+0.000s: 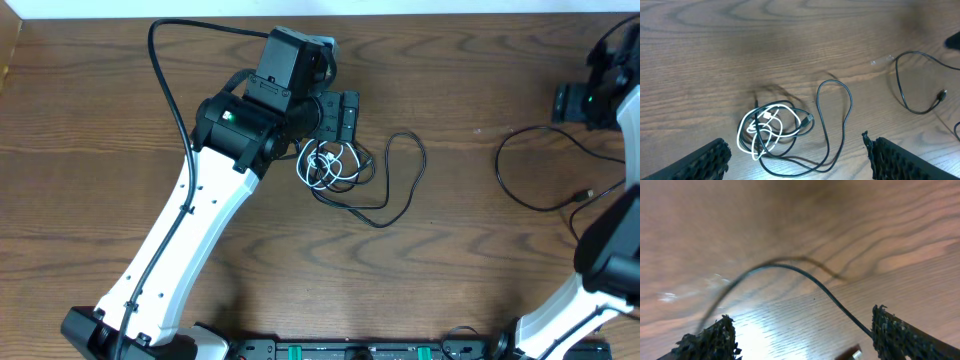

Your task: Untangle cables

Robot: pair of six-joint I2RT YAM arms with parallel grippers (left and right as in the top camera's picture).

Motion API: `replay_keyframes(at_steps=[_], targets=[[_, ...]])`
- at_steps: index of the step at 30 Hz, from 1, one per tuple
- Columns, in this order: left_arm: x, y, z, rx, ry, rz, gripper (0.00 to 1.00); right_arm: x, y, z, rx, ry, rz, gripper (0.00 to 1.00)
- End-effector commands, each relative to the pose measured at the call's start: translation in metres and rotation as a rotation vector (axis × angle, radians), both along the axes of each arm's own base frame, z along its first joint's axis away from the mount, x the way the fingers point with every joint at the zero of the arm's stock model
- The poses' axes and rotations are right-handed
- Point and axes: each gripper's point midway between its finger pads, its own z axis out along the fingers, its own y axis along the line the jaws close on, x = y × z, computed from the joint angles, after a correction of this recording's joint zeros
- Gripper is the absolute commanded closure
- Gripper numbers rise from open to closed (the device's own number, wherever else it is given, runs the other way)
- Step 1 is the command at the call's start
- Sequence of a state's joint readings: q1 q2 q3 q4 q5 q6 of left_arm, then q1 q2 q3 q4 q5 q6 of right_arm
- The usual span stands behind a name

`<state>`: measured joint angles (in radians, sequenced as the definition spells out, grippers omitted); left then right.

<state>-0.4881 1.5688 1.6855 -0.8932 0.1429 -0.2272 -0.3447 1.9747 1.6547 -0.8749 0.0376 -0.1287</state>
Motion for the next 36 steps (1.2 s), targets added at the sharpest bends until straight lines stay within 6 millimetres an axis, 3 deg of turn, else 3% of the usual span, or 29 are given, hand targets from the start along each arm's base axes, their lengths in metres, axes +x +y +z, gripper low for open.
replay_keyframes(at_steps=[1, 7, 14, 19, 24, 27, 30, 36], targets=[[0.003, 0.002, -0.002, 0.023, -0.006, -0.005, 0.09, -0.005, -0.012, -0.03, 0.001, 0.073, 0.028, 0.18], [0.002, 0.002, -0.002, 0.024, -0.005, -0.005, 0.09, -0.004, -0.019, -0.068, 0.023, 0.123, 0.011, 0.2], [0.002, 0.002, -0.002, 0.024, -0.006, -0.005, 0.09, -0.005, -0.019, -0.096, 0.047, 0.162, -0.016, 0.28], [0.003, 0.002, -0.002, 0.023, -0.007, -0.005, 0.09, -0.006, -0.02, -0.098, 0.061, 0.159, -0.072, 0.51], [0.003, 0.002, -0.002, 0.023, -0.007, -0.005, 0.09, -0.005, -0.02, -0.096, 0.088, 0.139, -0.174, 0.84], [0.002, 0.002, -0.002, 0.024, -0.006, -0.005, 0.09, 0.002, -0.021, -0.081, 0.1, 0.113, -0.21, 0.99], [0.002, 0.002, -0.002, 0.024, -0.006, -0.005, 0.09, 0.015, -0.026, -0.043, 0.109, 0.052, -0.253, 0.99], [0.002, 0.002, -0.002, 0.023, -0.006, -0.005, 0.09, 0.039, -0.057, 0.085, 0.093, -0.186, -0.389, 0.99]])
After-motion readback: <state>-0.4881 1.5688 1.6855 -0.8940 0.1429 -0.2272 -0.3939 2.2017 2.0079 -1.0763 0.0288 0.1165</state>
